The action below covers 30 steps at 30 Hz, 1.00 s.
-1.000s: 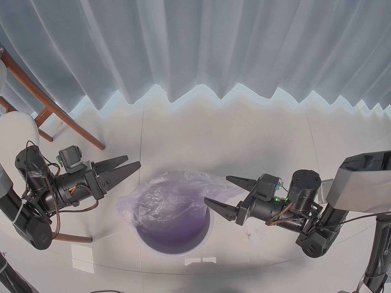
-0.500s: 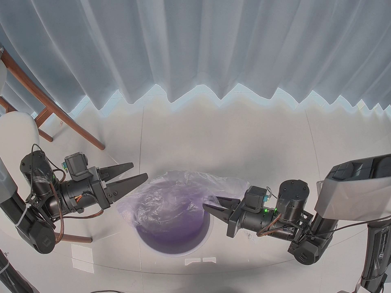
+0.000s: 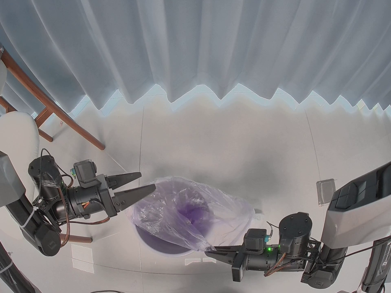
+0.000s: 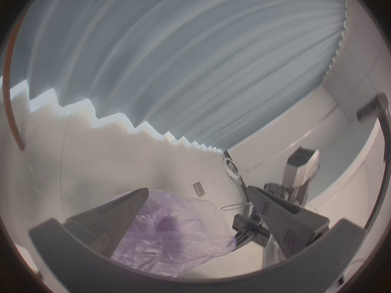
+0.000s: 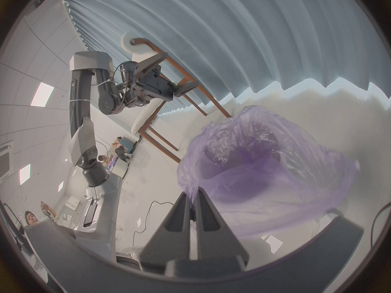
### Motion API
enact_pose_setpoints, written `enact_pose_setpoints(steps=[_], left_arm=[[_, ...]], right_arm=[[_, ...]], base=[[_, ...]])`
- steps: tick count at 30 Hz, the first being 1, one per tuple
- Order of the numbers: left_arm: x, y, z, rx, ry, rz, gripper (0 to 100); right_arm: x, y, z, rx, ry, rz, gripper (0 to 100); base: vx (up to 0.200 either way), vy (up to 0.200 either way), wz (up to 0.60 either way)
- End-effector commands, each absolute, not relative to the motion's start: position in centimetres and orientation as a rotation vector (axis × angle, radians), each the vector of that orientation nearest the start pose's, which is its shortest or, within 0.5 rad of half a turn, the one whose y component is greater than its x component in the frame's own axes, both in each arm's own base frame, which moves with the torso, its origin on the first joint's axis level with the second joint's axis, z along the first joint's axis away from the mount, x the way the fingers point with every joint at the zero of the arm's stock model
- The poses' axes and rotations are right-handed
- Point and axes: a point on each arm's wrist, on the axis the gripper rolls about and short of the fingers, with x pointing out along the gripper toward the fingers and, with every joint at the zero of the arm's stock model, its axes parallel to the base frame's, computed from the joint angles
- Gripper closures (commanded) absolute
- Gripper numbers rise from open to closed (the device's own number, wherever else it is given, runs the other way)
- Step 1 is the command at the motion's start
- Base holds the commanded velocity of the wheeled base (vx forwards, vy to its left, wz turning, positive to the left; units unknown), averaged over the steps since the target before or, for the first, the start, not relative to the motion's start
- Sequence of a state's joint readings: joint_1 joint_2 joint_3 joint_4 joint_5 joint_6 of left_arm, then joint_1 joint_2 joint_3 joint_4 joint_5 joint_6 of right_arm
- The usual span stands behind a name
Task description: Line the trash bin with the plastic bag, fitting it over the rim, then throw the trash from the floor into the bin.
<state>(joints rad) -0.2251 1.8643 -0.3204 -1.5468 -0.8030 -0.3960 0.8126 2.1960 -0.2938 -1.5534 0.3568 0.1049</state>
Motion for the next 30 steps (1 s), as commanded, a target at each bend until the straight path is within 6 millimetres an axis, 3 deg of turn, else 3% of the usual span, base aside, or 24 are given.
enact_pose_setpoints(steps=[1,9,17,30], left_arm=[[25.2,-7.5,7.5,-0.229,0.273,-1.102,0],[24.0,-7.6,5.4,-0.194,0.335,-1.251,0],[26.4,-7.9,1.3,-0.097,0.331,-1.256,0],[28.7,-7.4,1.8,-0.101,0.277,-1.221,0]], right_arm=[[18.2,21.5,1.9,0.003,0.421,1.161,100],[18.1,21.6,1.4,-0.002,0.438,1.162,100],[17.8,21.8,1.5,-0.005,0.437,1.176,100],[17.8,21.8,1.5,-0.005,0.44,1.175,100]], base=[[0.0,0.0,0.0],[0.0,0.0,0.0],[0.0,0.0,0.0],[0.0,0.0,0.0]])
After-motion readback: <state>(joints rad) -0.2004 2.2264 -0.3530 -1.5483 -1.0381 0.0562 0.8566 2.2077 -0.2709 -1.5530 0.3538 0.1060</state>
